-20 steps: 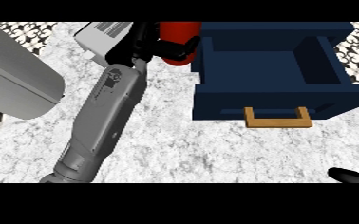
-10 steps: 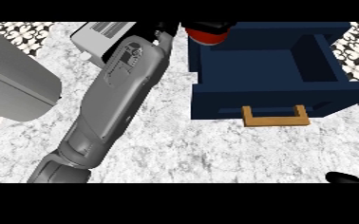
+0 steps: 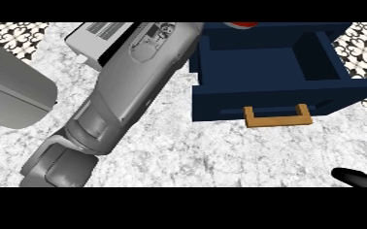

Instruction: Pick up the can, place it into the drawer and close the drawer

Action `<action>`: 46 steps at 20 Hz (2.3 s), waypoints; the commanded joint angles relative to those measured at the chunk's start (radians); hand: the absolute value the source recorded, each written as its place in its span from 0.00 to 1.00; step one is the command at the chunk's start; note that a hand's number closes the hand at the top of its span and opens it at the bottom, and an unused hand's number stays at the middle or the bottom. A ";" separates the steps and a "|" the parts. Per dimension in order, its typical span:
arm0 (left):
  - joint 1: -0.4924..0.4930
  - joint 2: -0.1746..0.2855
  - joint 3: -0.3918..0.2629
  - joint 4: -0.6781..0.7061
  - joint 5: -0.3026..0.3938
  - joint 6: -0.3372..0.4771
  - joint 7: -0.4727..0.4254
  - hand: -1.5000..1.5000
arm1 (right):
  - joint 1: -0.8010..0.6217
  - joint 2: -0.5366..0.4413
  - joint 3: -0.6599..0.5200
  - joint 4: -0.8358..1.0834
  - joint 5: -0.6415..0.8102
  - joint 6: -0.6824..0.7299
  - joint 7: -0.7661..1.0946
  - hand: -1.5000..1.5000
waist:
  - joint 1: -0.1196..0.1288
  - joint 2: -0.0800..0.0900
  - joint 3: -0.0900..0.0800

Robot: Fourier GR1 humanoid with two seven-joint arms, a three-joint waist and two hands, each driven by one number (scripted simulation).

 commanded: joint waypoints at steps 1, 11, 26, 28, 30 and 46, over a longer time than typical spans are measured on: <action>-0.091 0.000 -0.056 0.097 0.069 0.026 -0.007 1.00 | -0.056 -0.038 -0.029 0.051 -0.007 -0.004 0.011 0.00 | -0.014 0.004 0.001; -0.188 0.000 -0.106 0.274 0.125 0.092 -0.083 1.00 | -0.029 -0.009 0.010 0.011 -0.009 0.003 0.003 0.00 | -0.037 0.010 0.002; -0.216 0.000 -0.140 0.358 0.241 0.201 -0.160 0.00 | -0.081 -0.097 0.029 0.050 0.055 0.066 -0.063 0.00 | -0.062 0.025 0.003; -0.203 0.000 -0.147 0.336 0.263 0.200 -0.171 0.00 | -0.155 -0.127 0.073 0.073 0.130 0.062 -0.072 0.00 | -0.050 0.026 0.002; -0.220 0.000 -0.131 0.354 0.276 0.211 -0.173 0.00 | -0.151 -0.166 0.051 0.059 0.143 0.082 -0.079 0.00 | -0.054 0.023 0.002; -0.253 0.000 -0.136 0.377 0.313 0.198 -0.225 0.00 | -0.332 -0.177 0.390 0.477 0.751 -0.053 -0.265 0.00 | 0.021 0.017 0.001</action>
